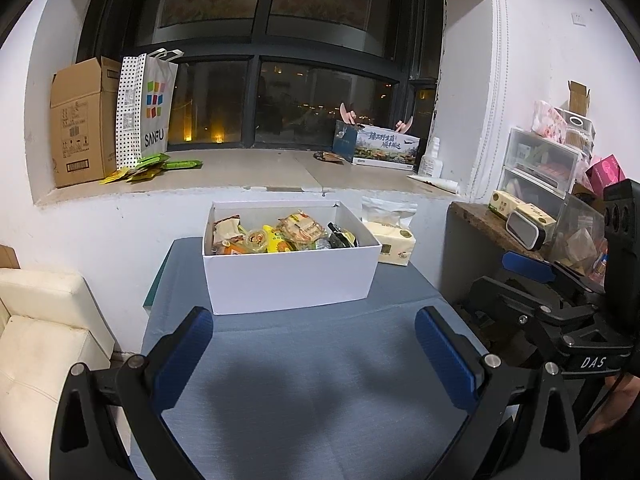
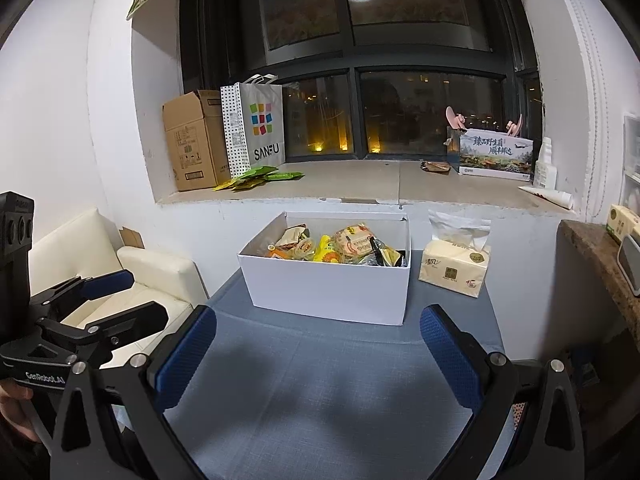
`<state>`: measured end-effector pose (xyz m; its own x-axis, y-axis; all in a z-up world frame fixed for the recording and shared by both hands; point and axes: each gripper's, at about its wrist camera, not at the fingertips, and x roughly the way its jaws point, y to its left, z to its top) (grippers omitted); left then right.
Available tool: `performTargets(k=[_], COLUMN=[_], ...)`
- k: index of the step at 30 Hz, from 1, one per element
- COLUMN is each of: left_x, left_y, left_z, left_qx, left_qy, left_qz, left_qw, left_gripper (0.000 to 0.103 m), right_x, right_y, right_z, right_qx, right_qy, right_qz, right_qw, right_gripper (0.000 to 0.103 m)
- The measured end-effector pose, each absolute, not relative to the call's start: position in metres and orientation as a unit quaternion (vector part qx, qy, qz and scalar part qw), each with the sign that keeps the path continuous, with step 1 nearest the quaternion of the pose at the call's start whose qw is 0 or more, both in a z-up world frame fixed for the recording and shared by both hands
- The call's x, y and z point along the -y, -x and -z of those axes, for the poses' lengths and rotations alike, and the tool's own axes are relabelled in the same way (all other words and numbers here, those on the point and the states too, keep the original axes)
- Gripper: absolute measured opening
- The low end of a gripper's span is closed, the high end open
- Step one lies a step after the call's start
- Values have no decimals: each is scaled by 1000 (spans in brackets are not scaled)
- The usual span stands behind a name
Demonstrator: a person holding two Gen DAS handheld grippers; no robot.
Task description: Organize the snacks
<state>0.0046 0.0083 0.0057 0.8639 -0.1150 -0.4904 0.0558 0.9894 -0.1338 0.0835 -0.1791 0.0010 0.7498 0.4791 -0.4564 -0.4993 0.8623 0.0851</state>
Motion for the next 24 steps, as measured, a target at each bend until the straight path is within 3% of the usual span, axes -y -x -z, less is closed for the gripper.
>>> performTargets(k=[24], left_x=[-9], left_y=[-6], left_z=[-4], left_qx=[-261], left_qy=[53], left_qz=[41], left_qw=[963], left_gripper=[103], right_x=[180], right_y=[-82], right_z=[-1], right_qx=[-239], right_qy=[19], right_qz=[-264], right_qw=[934], right_gripper=[103])
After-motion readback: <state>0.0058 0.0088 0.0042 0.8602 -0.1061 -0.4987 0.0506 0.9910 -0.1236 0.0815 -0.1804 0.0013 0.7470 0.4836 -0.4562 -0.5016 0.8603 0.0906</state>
